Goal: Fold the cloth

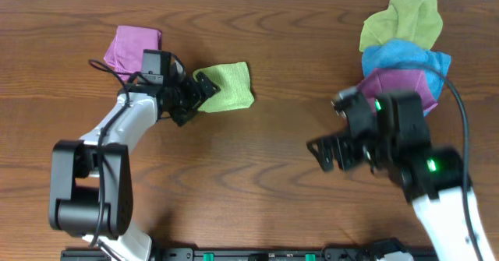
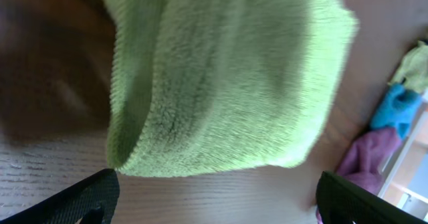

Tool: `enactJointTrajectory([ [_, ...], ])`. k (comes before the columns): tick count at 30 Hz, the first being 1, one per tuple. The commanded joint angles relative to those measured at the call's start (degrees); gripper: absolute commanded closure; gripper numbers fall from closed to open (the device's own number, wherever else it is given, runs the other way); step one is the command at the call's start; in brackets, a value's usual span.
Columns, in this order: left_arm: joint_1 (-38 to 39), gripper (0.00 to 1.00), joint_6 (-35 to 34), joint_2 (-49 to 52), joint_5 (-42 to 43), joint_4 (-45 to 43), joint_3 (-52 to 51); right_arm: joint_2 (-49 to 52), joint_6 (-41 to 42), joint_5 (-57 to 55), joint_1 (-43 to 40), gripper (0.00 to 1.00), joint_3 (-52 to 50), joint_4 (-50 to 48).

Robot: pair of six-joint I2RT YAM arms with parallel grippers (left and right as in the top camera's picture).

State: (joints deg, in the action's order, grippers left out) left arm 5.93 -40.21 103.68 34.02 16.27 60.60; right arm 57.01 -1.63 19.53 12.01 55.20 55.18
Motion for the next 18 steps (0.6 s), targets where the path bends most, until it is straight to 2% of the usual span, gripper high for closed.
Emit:
enactJointTrajectory([
  [1, 0.8, 0.05, -2.3, 2.7, -0.9, 0.0, 0.2, -8.0, 3.3, 1.0, -1.8, 0.01, -5.1, -0.1],
  [7, 1.7, 0.05, -3.1, 3.2, -1.2, -0.7, 0.2, -22.7, 4.8, 1.7, -2.3, 0.01, -10.3, 2.9],
  [18, 3.1, 0.05, -6.4, 4.0, -3.9, -4.5, 0.2, -24.1, 4.8, 1.7, -2.2, 0.01, -10.4, 5.0],
])
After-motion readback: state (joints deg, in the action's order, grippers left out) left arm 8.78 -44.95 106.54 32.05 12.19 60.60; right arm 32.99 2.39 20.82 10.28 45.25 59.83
